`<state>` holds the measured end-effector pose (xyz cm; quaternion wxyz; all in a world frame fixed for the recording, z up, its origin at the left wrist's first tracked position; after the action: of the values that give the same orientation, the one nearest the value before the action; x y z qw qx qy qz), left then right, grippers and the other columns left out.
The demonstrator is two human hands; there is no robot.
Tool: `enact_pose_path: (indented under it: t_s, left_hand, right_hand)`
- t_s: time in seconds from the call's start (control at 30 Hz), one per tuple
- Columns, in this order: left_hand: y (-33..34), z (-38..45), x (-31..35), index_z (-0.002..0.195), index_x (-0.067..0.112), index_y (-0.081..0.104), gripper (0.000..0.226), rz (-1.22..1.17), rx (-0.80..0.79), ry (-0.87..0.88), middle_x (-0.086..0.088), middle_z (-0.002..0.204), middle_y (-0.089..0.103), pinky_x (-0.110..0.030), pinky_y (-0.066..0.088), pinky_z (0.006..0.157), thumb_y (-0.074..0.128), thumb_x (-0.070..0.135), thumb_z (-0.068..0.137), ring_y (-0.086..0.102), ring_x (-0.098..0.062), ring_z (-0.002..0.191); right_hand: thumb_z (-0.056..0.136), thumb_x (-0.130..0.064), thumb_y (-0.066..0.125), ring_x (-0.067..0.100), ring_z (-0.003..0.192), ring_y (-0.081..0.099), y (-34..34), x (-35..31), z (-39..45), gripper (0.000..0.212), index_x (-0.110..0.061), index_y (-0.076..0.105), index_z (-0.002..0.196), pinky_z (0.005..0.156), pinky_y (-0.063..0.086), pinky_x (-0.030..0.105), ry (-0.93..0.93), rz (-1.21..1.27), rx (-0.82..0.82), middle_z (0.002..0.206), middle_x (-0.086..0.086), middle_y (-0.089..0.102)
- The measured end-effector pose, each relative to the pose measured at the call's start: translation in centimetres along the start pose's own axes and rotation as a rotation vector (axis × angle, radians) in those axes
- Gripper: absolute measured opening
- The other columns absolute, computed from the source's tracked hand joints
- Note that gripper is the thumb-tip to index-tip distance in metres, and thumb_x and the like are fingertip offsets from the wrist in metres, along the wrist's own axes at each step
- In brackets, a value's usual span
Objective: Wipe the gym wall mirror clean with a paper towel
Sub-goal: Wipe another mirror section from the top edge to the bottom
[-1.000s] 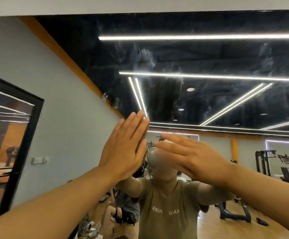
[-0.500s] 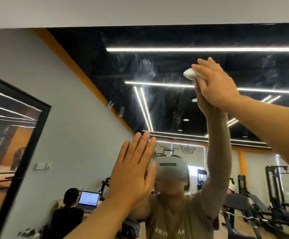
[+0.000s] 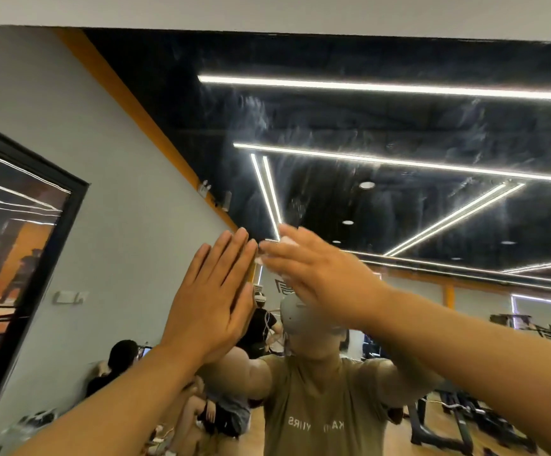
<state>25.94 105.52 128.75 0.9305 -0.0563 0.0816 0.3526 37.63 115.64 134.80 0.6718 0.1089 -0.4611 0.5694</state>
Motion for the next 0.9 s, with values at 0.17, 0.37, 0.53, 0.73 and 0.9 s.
enact_pose_path:
  t_s: [0.17, 0.37, 0.53, 0.73, 0.9]
  left_hand:
    - [0.1, 0.1, 0.0, 0.160, 0.016, 0.016, 0.060, 0.009, -0.006, -0.013, -0.004, 0.168, 0.012, -0.038, 0.005, 0.125, 0.025, 0.038, 0.105, 0.008, -0.020, 0.155]
    - [-0.2, 0.0, 0.1, 0.159, 0.013, 0.021, 0.060, -0.013, 0.008, -0.007, -0.005, 0.167, 0.015, -0.041, 0.009, 0.124, 0.027, 0.036, 0.103, 0.011, -0.021, 0.155]
    - [0.0, -0.1, 0.1, 0.159, 0.013, 0.023, 0.061, -0.020, 0.012, -0.004, -0.004, 0.168, 0.014, -0.040, 0.010, 0.124, 0.029, 0.037, 0.102, 0.011, -0.021, 0.155]
    - [0.2, -0.2, -0.1, 0.159, 0.012, 0.023, 0.061, -0.026, 0.003, 0.013, -0.005, 0.167, 0.014, -0.043, 0.011, 0.122, 0.025, 0.039, 0.104, 0.012, -0.023, 0.154]
    - [0.4, -0.1, -0.1, 0.158, 0.011, 0.023, 0.062, -0.029, -0.007, 0.018, -0.007, 0.167, 0.016, -0.043, 0.011, 0.122, 0.014, 0.043, 0.106, 0.012, -0.024, 0.154]
  right_hand:
    - [0.097, -0.019, 0.053, 0.031, 0.145, 0.035, 0.9, -0.6, -1.1, 0.041, -0.014, 0.059, 0.137, 0.117, 0.029, 0.047, -0.132, -0.038, -0.020, 0.148, 0.007, 0.051]
    - [0.096, -0.014, 0.064, 0.027, 0.149, 0.028, -1.1, 2.8, 1.5, 0.052, -0.018, 0.049, 0.145, 0.120, 0.018, 0.042, -0.018, -0.097, -0.006, 0.158, 0.006, 0.038]
    - [0.105, -0.017, 0.045, 0.024, 0.153, 0.015, -5.6, 9.3, 6.9, 0.047, -0.018, 0.040, 0.151, 0.121, 0.006, 0.033, 0.303, -0.093, 0.130, 0.164, 0.004, 0.025]
    - [0.105, -0.010, 0.039, 0.031, 0.154, 0.003, -6.6, 13.1, 10.4, 0.051, -0.010, 0.028, 0.155, 0.125, 0.003, 0.042, 0.761, -0.131, 0.324, 0.166, 0.010, 0.014]
    - [0.107, -0.016, 0.039, 0.027, 0.154, 0.007, -5.4, 9.4, 8.8, 0.046, -0.012, 0.037, 0.153, 0.125, 0.002, 0.040, 0.497, -0.008, 0.277, 0.163, 0.006, 0.026]
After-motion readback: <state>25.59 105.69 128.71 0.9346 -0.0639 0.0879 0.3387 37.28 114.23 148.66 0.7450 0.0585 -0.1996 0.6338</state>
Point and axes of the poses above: each hand's wrist, its own z-axis towards the middle knuckle, its own y-axis out of the palm, x = y × z, the point moved 6 cm from there along z, towards the middle knuckle
